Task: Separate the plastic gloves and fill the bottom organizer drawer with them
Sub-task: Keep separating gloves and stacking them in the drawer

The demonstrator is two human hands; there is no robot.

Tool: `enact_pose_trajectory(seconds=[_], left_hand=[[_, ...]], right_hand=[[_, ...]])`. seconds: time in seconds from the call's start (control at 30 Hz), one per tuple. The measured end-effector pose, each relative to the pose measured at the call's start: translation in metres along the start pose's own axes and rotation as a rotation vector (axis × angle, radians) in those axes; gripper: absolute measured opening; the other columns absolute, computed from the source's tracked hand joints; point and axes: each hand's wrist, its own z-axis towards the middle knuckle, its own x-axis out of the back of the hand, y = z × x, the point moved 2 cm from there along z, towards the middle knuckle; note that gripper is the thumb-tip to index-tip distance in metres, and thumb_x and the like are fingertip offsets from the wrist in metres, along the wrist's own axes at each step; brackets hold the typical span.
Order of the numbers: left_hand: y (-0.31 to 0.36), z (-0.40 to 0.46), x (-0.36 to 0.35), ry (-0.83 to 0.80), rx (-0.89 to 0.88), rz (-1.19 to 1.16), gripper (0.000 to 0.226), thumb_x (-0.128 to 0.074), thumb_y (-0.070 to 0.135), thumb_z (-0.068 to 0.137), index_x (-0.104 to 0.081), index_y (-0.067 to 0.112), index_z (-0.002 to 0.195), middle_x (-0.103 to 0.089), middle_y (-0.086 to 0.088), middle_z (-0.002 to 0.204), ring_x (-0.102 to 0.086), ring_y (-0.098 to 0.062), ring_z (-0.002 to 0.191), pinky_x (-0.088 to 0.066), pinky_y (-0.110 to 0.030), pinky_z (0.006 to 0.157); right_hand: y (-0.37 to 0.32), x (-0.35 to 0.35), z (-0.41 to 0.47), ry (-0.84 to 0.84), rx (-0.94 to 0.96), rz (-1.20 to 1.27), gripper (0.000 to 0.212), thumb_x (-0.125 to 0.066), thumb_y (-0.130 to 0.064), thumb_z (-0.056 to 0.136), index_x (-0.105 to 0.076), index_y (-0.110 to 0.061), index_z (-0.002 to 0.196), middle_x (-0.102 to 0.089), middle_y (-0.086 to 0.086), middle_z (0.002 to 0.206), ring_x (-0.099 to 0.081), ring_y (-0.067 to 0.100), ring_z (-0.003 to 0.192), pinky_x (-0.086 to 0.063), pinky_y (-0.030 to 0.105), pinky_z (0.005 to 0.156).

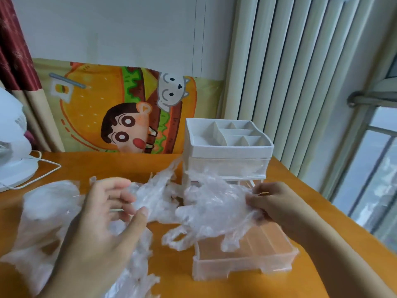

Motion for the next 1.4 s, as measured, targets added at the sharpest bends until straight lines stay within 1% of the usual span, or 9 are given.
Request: enact_pose_trajectory(seconds=[0.13, 0.2, 0.27, 0.53, 0.83, 0.97, 1.17, 1.27, 1.4], left_hand=[[0.039, 0.027, -0.059, -0.292, -0.173, 0.334, 0.05, -0.074, 0.069, 0.072, -0.066, 0.026, 0.095, -0.062, 0.01, 0.093, -0.067, -0.016, 0.103, -0.049, -0.018, 0.073], [0.059, 0.015, -0.098, -0.424, -0.43, 0.334, 0.011, -0.067, 0.034, 0.093, -0.067, 0.03, 0.104, -0.055, 0.019, 0.106, -0.061, -0.006, 0.102, -0.049, -0.017, 0.082], [0.061, 0.002, -0.132, -0.627, -0.522, 0.42, 0.022, -0.055, 0.02, 0.103, -0.064, 0.035, 0.116, -0.049, 0.023, 0.115, -0.055, -0.002, 0.106, -0.049, -0.024, 0.092], [0.008, 0.011, -0.177, -0.945, -0.035, 0.897, 0.042, -0.058, 0.048, 0.094, -0.049, 0.034, 0.133, -0.043, 0.012, 0.125, -0.059, -0.014, 0.098, -0.055, -0.038, 0.081], [-0.005, 0.009, -0.193, -1.086, 0.147, 0.994, 0.09, -0.066, 0.061, 0.086, -0.025, 0.026, 0.158, -0.025, 0.006, 0.157, -0.055, -0.021, 0.12, -0.056, -0.035, 0.087], [-0.006, 0.011, -0.2, -1.118, 0.183, 1.038, 0.092, -0.067, 0.053, 0.086, -0.02, 0.025, 0.16, -0.017, 0.006, 0.164, -0.054, -0.026, 0.127, -0.056, -0.036, 0.088], [-0.006, 0.014, -0.204, -1.18, 0.258, 1.03, 0.108, -0.069, 0.048, 0.085, -0.001, 0.022, 0.164, -0.005, 0.004, 0.169, -0.044, -0.032, 0.14, -0.054, -0.039, 0.098], [-0.01, 0.013, -0.205, -1.168, 0.268, 0.998, 0.091, -0.066, 0.028, 0.085, -0.016, 0.019, 0.16, -0.015, 0.001, 0.164, -0.052, -0.029, 0.122, -0.056, -0.032, 0.075], [-0.008, 0.008, -0.203, -1.106, 0.266, 0.973, 0.084, -0.071, 0.028, 0.086, -0.026, 0.028, 0.157, -0.023, 0.007, 0.158, -0.049, -0.03, 0.132, -0.054, -0.039, 0.094]], right_hand=[[0.016, 0.01, 0.011, -0.056, -0.005, -0.24, 0.005, -0.064, -0.002, 0.096, -0.069, 0.0, 0.095, -0.073, 0.013, 0.063, -0.067, 0.026, 0.05, -0.06, 0.035, 0.056], [0.017, 0.005, 0.011, -0.085, 0.01, -0.319, 0.007, -0.062, -0.003, 0.096, -0.068, -0.004, 0.095, -0.074, 0.011, 0.063, -0.069, 0.024, 0.049, -0.054, 0.028, 0.051], [0.02, 0.003, 0.011, -0.119, 0.039, -0.377, 0.011, -0.057, -0.001, 0.094, -0.067, -0.006, 0.095, -0.074, 0.007, 0.063, -0.07, 0.022, 0.048, -0.049, 0.022, 0.048], [0.035, 0.006, 0.018, -0.019, 0.223, -0.711, 0.017, -0.052, -0.006, 0.092, -0.063, -0.018, 0.087, -0.07, 0.0, 0.084, -0.067, 0.022, 0.075, -0.059, 0.039, 0.062], [0.049, 0.009, 0.028, 0.117, 0.257, -0.904, 0.015, -0.069, -0.01, 0.087, -0.073, -0.024, 0.089, -0.059, -0.006, 0.095, -0.051, 0.019, 0.099, -0.045, 0.025, 0.072], [0.056, 0.007, 0.029, 0.132, 0.135, -0.808, 0.016, -0.065, -0.004, 0.083, -0.07, -0.017, 0.092, -0.053, -0.002, 0.098, -0.058, 0.021, 0.091, -0.059, 0.034, 0.075], [0.037, 0.008, 0.015, 0.199, 0.212, -0.601, 0.036, -0.067, -0.002, 0.088, -0.053, -0.025, 0.112, -0.053, -0.007, 0.107, -0.055, 0.011, 0.085, -0.049, 0.022, 0.063], [0.025, 0.002, 0.001, -0.032, 0.287, -0.558, 0.021, -0.067, -0.012, 0.089, -0.065, -0.024, 0.105, -0.064, -0.011, 0.101, -0.062, 0.006, 0.09, -0.055, 0.02, 0.071], [0.031, -0.012, -0.01, -0.434, 0.059, -0.782, 0.04, -0.076, -0.028, 0.088, -0.066, -0.032, 0.126, -0.065, -0.008, 0.123, -0.065, 0.015, 0.108, -0.06, 0.033, 0.093]])
